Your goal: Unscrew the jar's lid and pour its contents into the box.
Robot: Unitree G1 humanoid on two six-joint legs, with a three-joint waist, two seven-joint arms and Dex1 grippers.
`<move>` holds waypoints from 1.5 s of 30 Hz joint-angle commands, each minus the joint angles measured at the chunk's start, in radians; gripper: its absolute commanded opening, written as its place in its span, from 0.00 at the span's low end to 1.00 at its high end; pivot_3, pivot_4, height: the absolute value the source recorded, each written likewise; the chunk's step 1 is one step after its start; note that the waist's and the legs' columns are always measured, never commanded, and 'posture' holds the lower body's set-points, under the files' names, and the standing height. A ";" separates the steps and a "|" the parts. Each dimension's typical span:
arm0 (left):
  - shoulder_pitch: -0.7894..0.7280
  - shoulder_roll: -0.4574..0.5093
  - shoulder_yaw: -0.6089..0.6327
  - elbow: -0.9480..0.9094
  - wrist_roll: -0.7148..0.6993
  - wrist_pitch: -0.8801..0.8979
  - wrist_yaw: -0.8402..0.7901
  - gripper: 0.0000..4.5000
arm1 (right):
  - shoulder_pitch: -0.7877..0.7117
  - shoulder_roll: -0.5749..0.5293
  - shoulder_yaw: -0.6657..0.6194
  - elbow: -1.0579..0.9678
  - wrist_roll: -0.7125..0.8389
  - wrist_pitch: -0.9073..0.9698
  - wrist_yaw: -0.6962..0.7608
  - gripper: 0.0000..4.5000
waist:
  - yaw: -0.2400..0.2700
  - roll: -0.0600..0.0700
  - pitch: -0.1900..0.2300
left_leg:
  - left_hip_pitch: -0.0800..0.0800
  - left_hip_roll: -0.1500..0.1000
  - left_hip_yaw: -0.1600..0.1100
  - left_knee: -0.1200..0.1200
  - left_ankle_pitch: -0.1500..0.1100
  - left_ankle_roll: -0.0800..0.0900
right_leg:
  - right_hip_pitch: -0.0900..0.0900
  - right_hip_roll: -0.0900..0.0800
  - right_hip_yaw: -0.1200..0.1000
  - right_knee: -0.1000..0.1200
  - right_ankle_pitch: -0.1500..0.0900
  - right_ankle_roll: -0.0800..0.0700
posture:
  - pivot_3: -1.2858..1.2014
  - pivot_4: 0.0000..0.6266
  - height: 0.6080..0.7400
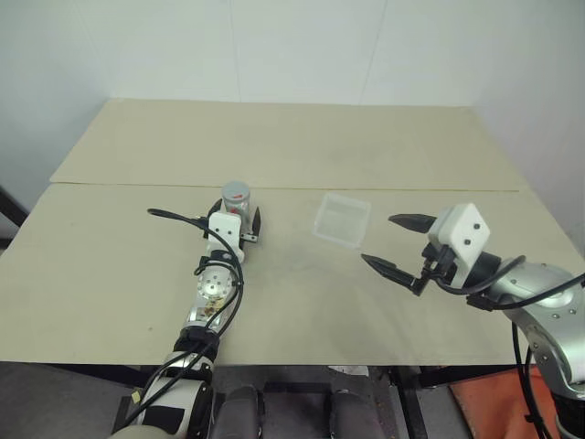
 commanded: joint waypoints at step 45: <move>0.117 -0.036 -0.188 -0.612 -0.163 0.397 -0.417 0.44 | -0.301 0.606 0.359 0.015 -0.230 0.130 -0.587 1.00 | -0.023 0.001 0.000 | -0.008 0.000 -0.001 0.000 0.001 0.000 | -0.010 0.001 0.001 0.003 0.000 0.000 | 0.52 0.24 1.00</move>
